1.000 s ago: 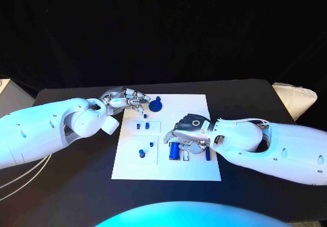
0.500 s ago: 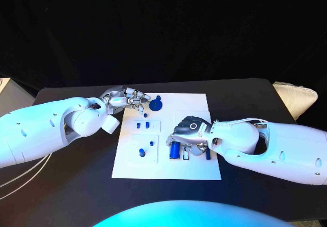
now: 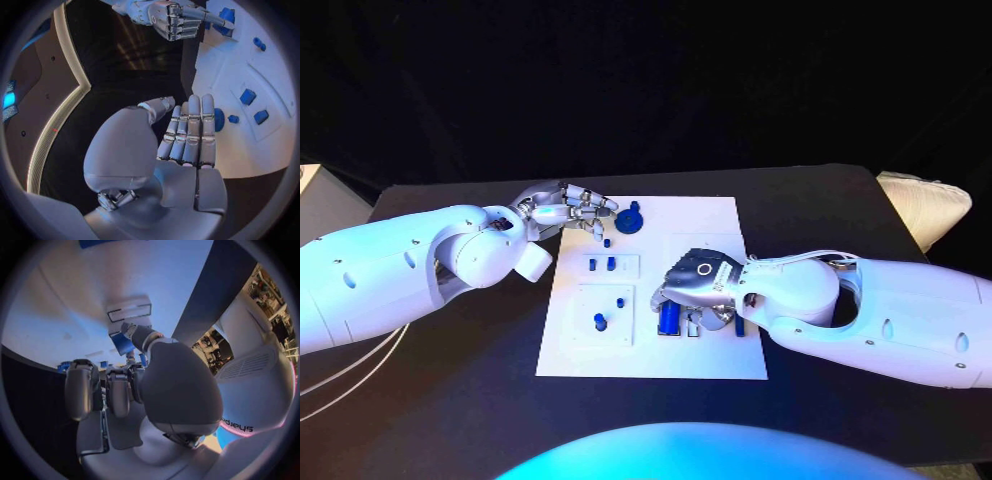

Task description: Assemble the parts on the task board

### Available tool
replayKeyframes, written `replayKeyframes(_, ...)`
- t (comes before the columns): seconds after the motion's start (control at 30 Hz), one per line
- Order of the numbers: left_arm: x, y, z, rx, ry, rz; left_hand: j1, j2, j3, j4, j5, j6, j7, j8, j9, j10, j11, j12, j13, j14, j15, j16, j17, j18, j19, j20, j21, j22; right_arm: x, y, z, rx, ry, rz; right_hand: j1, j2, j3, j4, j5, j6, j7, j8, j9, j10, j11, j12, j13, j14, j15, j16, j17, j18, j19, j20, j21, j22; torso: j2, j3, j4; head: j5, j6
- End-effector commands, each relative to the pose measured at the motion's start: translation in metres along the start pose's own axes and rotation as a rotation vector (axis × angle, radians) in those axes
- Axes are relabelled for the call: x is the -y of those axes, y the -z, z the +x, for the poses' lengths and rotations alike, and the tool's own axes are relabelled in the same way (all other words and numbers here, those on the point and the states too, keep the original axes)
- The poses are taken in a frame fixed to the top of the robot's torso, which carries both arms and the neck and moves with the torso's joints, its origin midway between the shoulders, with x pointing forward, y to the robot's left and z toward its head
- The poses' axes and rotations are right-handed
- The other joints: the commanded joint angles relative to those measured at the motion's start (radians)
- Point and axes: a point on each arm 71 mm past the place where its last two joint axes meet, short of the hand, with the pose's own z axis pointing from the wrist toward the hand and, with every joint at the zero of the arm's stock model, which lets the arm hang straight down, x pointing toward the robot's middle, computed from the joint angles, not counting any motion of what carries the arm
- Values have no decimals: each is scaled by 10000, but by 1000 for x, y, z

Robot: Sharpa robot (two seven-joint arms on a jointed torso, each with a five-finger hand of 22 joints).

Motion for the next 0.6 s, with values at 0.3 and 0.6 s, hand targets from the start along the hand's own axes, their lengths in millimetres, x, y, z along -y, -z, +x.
replayKeyframes(0.3, 1, -1, 3, -187, 27, 75, -11, 84, 96, -8, 36, -37, -3, -54, -13, -37, 3, 4, -8, -8, 40, -63, -6, 132, 18, 7, -19, 22, -3, -5, 5, 33, 18, -194, 11, 113, 112, -103, -94, 232, 20, 225, 69, 118, 30, 121, 1847, 1015, -88, 115, 2574, 44, 552, -84, 179, 2183, -1, -4, 9, 2, -41)
replayKeyframes(0.6, 1, 0, 2, -183, 27, 68, -11, 84, 96, -8, 36, -37, -3, -54, -13, -37, 3, 4, -8, -8, 40, -63, -6, 132, 18, 7, -19, 22, -2, -5, 7, 42, -4, -198, -10, 166, 370, -210, -210, 573, 117, 444, 144, 143, 87, 178, 1862, 1022, -48, 126, 2589, 36, 561, -81, 227, 2192, -5, -3, -6, 16, -59)
